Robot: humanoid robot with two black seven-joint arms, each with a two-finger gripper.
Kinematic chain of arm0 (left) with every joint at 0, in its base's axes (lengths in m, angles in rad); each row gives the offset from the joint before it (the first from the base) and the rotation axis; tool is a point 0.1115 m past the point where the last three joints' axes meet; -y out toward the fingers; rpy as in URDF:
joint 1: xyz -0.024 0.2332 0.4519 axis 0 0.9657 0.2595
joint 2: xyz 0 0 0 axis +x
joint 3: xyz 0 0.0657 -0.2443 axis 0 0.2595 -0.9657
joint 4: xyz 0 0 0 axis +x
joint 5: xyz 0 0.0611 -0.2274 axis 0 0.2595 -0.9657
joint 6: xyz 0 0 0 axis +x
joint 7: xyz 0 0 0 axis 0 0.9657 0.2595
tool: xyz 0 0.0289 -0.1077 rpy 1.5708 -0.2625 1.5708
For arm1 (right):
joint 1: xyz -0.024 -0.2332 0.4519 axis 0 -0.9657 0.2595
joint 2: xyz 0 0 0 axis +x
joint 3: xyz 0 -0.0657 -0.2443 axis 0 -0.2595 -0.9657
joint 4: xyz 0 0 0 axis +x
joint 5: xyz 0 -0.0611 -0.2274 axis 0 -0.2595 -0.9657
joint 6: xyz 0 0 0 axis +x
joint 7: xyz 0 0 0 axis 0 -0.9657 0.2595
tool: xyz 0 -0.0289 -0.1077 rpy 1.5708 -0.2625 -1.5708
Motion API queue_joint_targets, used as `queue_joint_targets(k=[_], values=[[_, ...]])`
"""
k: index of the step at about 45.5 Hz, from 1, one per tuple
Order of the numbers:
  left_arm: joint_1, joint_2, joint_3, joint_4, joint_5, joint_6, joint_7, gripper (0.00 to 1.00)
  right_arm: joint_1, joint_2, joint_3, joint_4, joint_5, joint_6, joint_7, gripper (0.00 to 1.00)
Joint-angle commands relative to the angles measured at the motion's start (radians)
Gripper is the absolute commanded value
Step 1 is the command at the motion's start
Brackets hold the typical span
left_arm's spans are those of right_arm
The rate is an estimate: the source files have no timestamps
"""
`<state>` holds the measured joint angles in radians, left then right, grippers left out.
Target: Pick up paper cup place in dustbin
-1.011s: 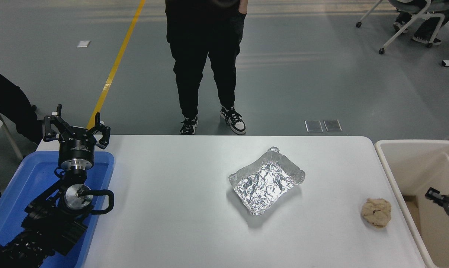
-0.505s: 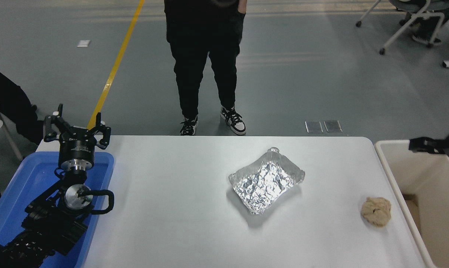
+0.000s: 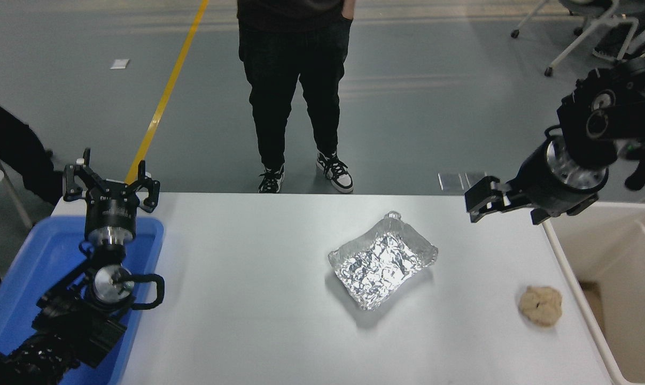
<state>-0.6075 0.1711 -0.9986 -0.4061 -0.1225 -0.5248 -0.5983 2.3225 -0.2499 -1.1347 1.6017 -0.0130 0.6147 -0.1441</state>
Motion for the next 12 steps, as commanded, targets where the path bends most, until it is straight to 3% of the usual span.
queue_joint_targets(k=[1, 12], values=[[0.000, -0.001, 0.000, 0.000, 0.000, 0.000, 0.000, 0.99, 0.115, 0.012, 0.016, 0.087, 0.079, 0.143, 0.001, 1.00], [0.000, -0.001, -0.002, 0.000, 0.000, 0.000, -0.002, 0.99, 0.126, -0.054, 0.012, 0.110, 0.079, 0.157, 0.004, 1.00]])
